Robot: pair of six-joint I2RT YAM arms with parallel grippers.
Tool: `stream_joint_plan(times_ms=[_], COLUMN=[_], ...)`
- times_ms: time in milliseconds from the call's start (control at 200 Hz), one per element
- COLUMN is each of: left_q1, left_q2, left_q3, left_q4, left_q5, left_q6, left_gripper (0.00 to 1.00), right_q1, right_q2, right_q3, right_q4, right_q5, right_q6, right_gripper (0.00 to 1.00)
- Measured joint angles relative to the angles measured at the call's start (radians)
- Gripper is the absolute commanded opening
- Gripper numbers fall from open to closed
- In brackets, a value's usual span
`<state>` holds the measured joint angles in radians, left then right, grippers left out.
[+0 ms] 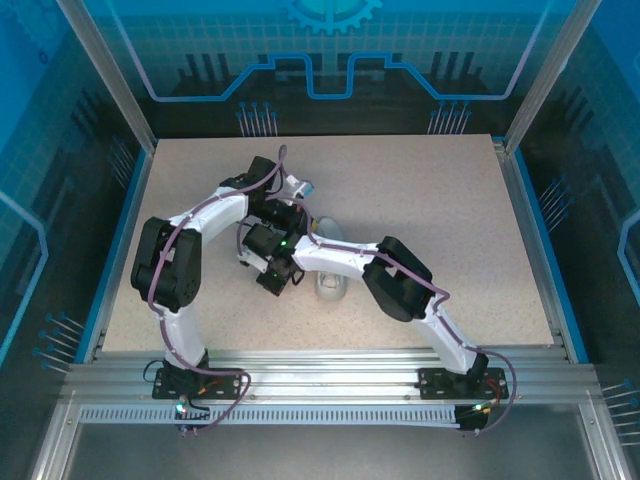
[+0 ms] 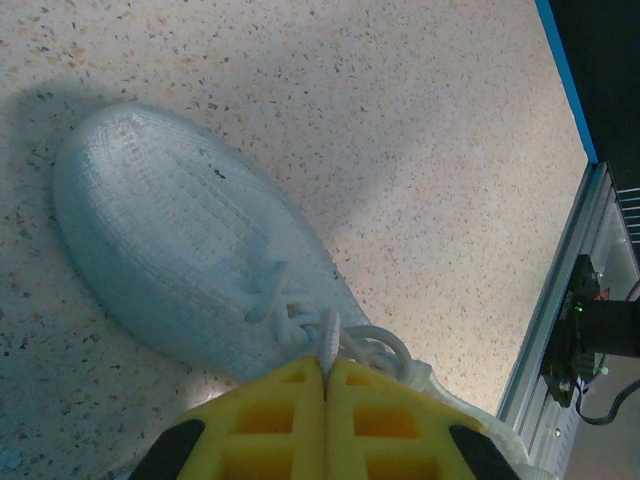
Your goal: Tie the shoes
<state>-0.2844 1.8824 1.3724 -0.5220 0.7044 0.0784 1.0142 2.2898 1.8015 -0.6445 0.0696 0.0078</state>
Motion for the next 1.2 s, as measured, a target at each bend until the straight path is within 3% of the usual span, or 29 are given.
stream_joint_plan(times_ms=[260, 675, 956, 1201], left_q1=[-0.001, -0.003, -0.003, -0.034], left_q2=[0.0, -0.037, -0.098, -0.13], left_q3=[0.0, -0.049, -0.136, -0.193], left_q4=[0.014, 0.1, 0.211, 0.303], left_q5=[-0.012, -0.016, -0.031, -0.057], left_q6=[-0.026, -0.079, -0.133, -0.16], left_gripper=[0.0, 0.0, 0.0, 0.0], right_q1=[0.013, 0.04, 0.013, -0.098], right_q2=[-0.182, -0.426, -0.602, -0.764], right_q3=[-0.251, -0.455, -0.599, -0.737], right_q4=[0.059, 0.289, 0.408, 0.496], right_q5=[0.016, -0.001, -0.029, -0.087], right_q6=[-0.063, -0.101, -0.013, 0.134], right_gripper=[0.0, 0.0, 0.0, 0.0])
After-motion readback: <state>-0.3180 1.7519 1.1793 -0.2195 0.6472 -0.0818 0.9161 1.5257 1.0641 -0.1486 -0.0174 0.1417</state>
